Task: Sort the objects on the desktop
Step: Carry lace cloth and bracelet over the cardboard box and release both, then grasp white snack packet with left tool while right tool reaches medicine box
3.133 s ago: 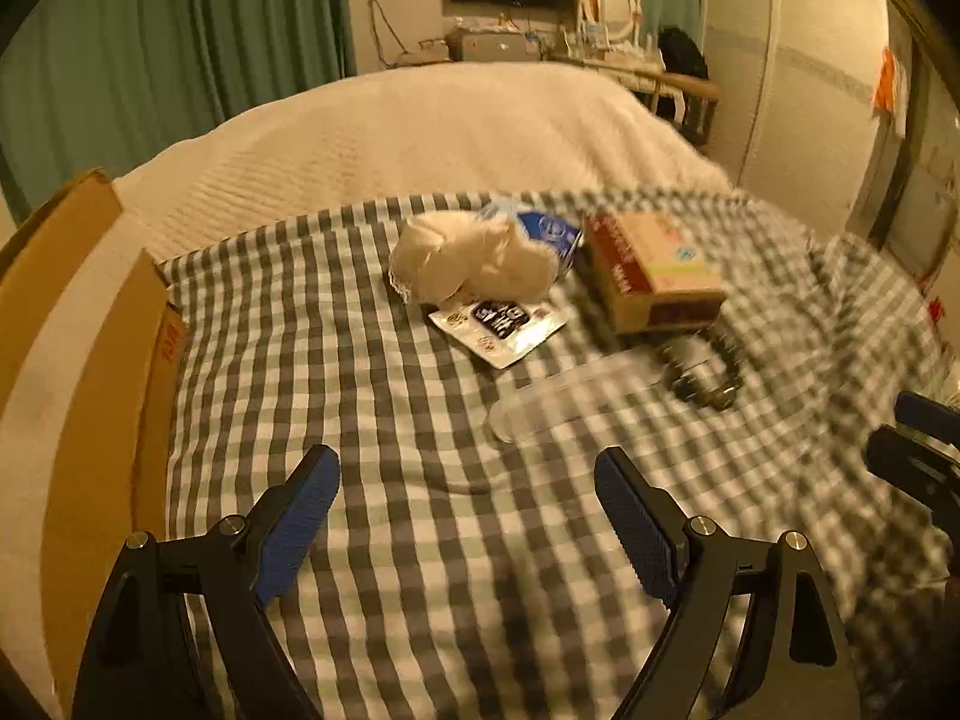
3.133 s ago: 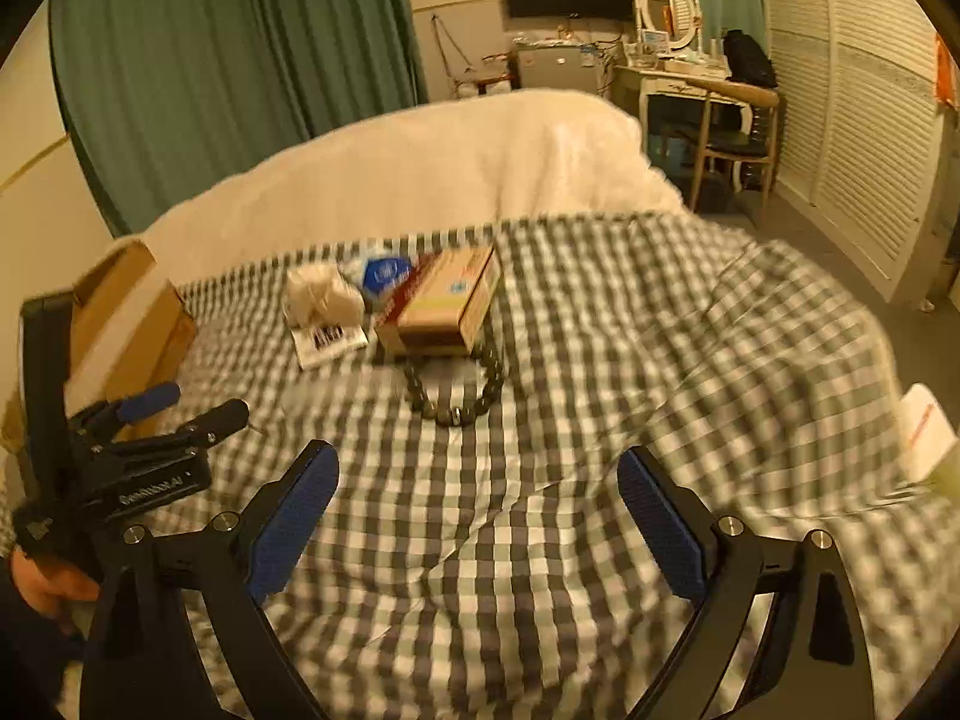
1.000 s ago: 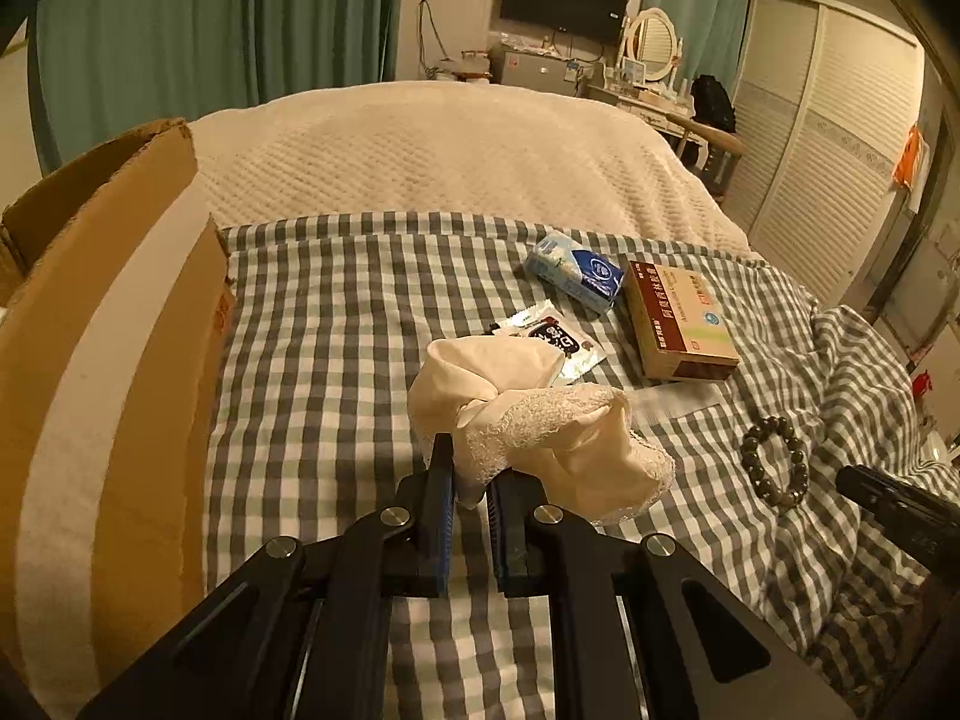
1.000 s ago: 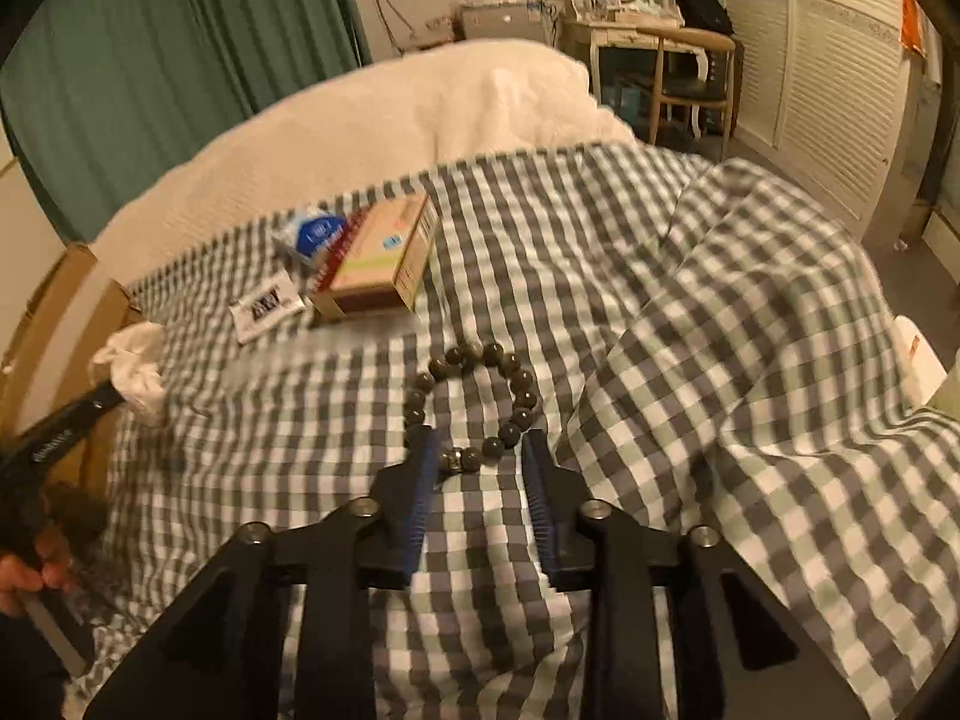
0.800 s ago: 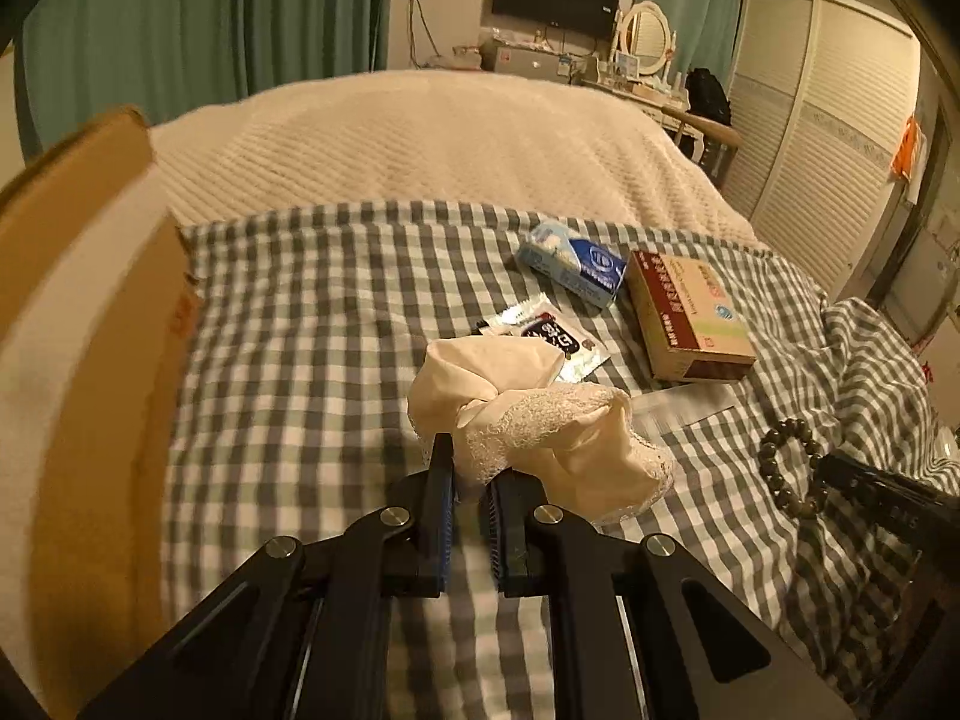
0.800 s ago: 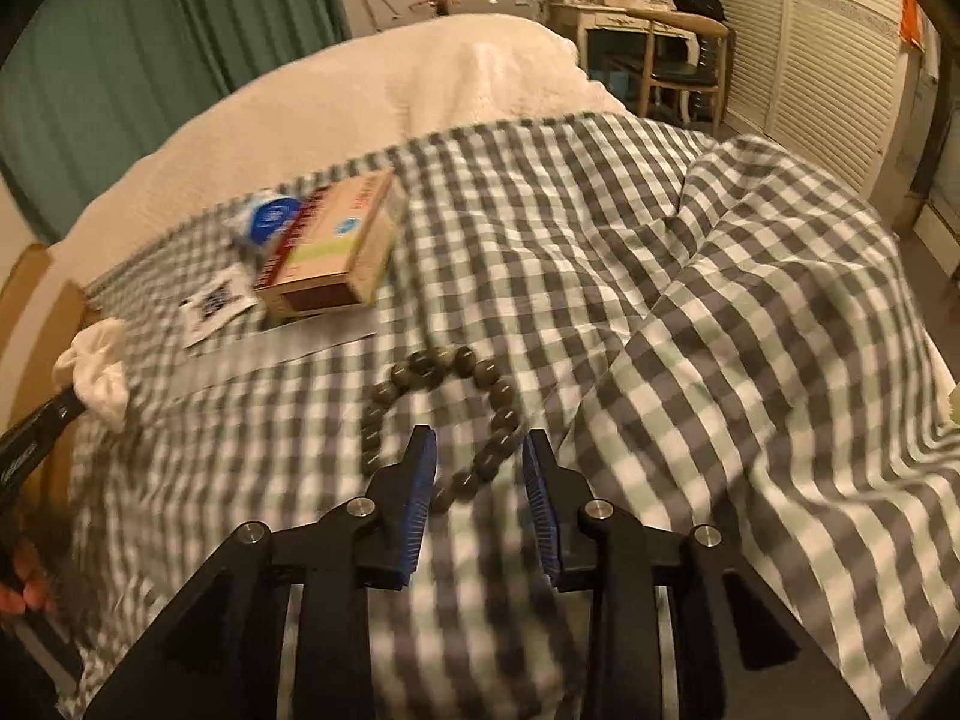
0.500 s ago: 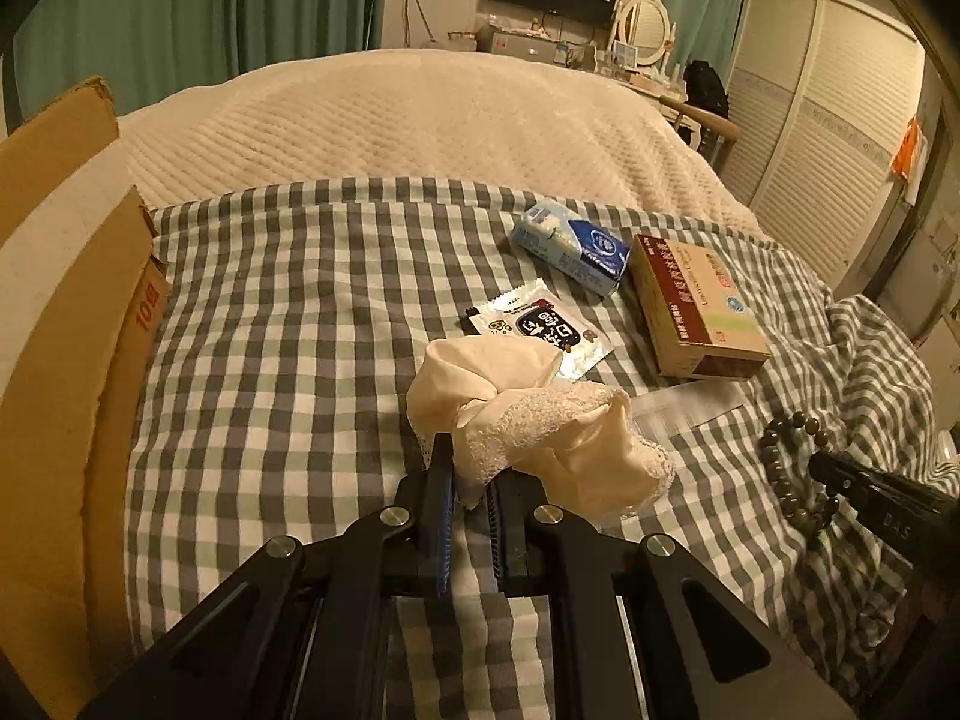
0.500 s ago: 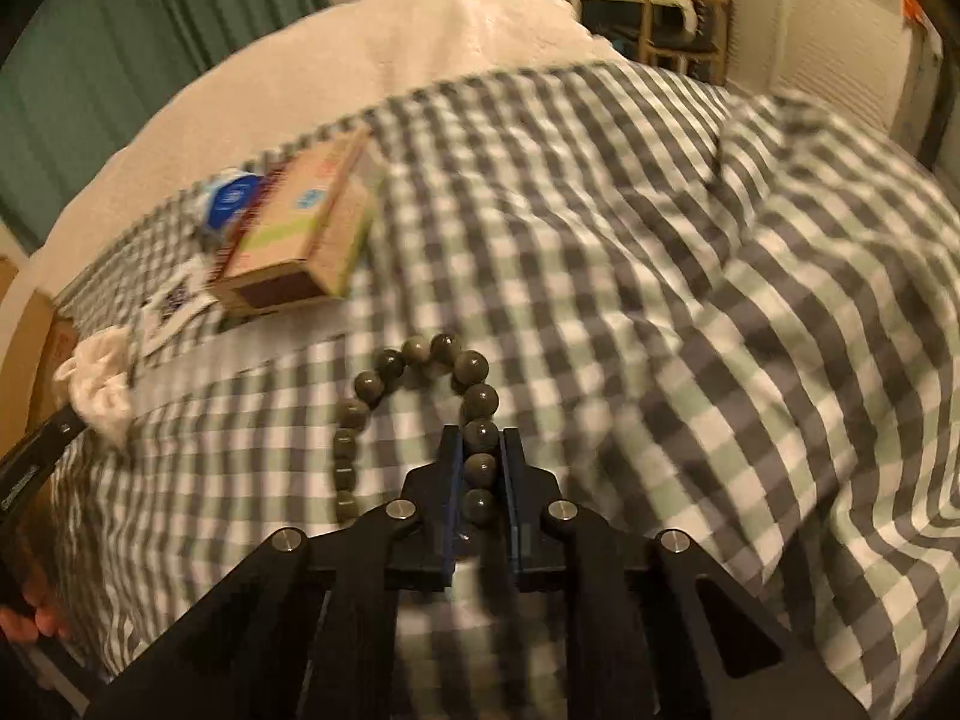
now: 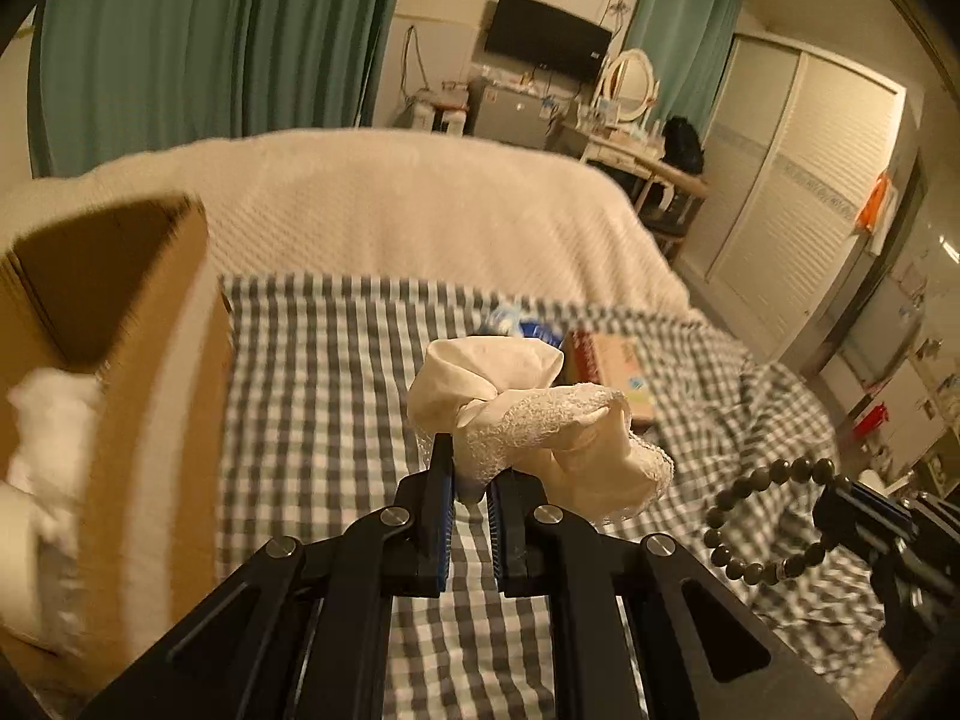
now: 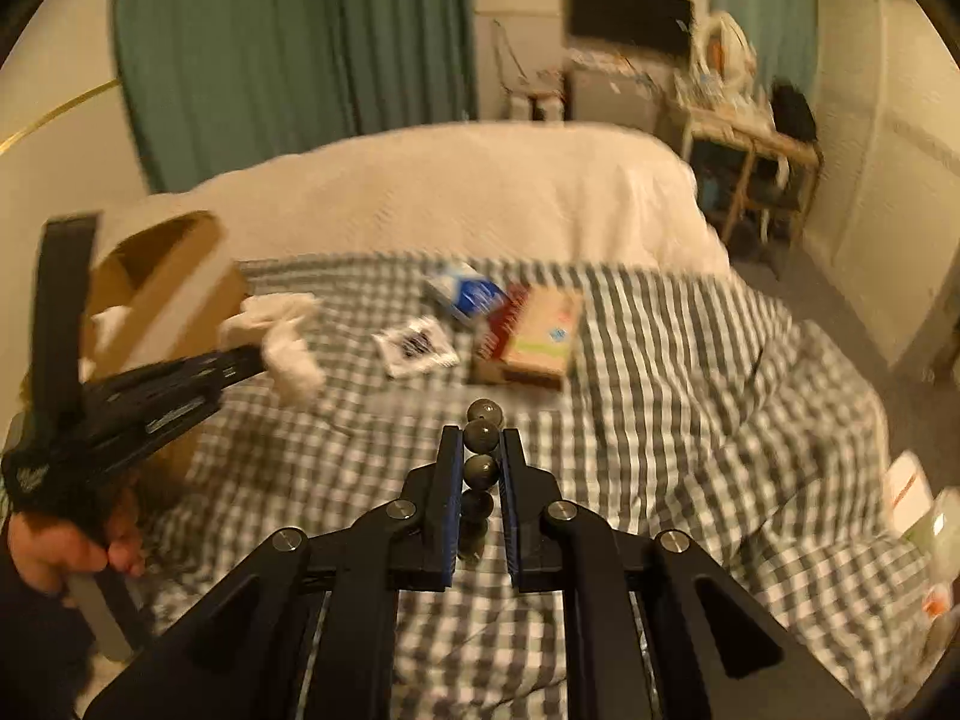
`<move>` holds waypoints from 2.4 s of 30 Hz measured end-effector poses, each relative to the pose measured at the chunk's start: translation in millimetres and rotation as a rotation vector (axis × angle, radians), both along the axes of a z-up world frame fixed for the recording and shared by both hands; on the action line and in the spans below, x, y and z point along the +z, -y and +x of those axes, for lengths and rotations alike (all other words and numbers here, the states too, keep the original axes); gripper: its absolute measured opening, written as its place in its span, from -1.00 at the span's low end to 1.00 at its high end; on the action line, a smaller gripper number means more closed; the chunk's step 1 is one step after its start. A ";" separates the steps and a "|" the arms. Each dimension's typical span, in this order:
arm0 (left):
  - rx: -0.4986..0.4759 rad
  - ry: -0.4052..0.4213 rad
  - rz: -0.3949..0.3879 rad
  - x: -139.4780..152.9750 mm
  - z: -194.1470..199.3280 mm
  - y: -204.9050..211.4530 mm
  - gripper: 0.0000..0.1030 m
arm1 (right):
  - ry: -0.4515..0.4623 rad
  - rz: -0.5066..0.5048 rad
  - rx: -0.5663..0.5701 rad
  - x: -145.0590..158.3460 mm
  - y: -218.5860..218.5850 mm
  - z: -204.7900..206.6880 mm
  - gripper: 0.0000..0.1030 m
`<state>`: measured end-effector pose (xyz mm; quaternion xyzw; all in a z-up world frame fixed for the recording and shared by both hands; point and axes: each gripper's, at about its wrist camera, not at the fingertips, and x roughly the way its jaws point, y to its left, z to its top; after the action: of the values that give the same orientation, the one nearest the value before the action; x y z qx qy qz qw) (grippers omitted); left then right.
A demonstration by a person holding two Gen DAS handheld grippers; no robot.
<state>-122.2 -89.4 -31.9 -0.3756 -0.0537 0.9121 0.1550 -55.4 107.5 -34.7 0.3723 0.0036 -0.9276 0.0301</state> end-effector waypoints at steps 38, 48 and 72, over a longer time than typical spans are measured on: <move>0.252 0.017 -0.270 40.9 -45.3 200.4 0.72 | -0.073 -0.043 0.363 82.1 223.0 -46.9 0.11; 0.139 -0.043 -0.209 56.9 -21.2 87.3 0.80 | -0.067 -0.034 -0.019 77.4 42.5 -23.8 0.12; 0.212 0.188 -0.189 -95.8 -92.7 -76.5 0.82 | -0.016 -0.122 -0.237 -47.2 -86.9 -72.1 0.46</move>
<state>-214.9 -12.9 -127.7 -0.4645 -0.0214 0.8852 0.0164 -127.5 194.4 -81.9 0.3600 -0.0966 -0.9262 -0.0569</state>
